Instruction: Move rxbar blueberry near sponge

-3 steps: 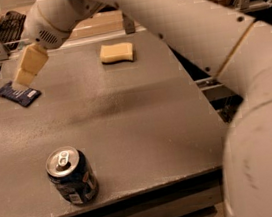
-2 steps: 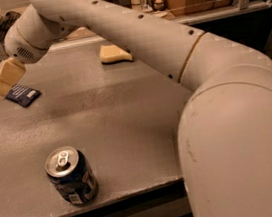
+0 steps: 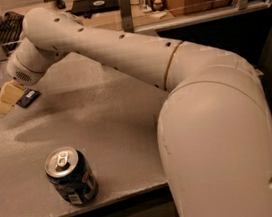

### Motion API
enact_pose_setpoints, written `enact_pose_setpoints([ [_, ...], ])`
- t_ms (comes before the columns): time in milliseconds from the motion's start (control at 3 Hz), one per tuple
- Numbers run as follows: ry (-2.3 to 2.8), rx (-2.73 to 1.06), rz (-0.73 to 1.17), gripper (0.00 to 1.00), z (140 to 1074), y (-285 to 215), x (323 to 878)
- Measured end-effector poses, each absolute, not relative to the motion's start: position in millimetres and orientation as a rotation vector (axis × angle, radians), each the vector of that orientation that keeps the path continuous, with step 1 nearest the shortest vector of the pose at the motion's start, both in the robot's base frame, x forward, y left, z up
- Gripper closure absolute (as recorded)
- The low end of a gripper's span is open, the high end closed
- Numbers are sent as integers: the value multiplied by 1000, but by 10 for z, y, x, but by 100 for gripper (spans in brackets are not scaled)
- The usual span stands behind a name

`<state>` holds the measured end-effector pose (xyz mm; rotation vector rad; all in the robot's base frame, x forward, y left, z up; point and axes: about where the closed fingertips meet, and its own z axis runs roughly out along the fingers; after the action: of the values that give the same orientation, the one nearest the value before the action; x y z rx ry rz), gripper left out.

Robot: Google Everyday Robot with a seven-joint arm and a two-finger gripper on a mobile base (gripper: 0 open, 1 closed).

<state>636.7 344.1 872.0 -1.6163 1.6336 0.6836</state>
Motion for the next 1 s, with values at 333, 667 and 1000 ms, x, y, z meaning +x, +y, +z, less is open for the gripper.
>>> enact_pose_setpoints([
  [333, 1693, -1579, 686, 0, 8493, 3432, 6403],
  [667, 1720, -1541, 691, 11, 8395, 3435, 6447],
  [1000, 1731, -1513, 698, 34, 8365, 3444, 6484],
])
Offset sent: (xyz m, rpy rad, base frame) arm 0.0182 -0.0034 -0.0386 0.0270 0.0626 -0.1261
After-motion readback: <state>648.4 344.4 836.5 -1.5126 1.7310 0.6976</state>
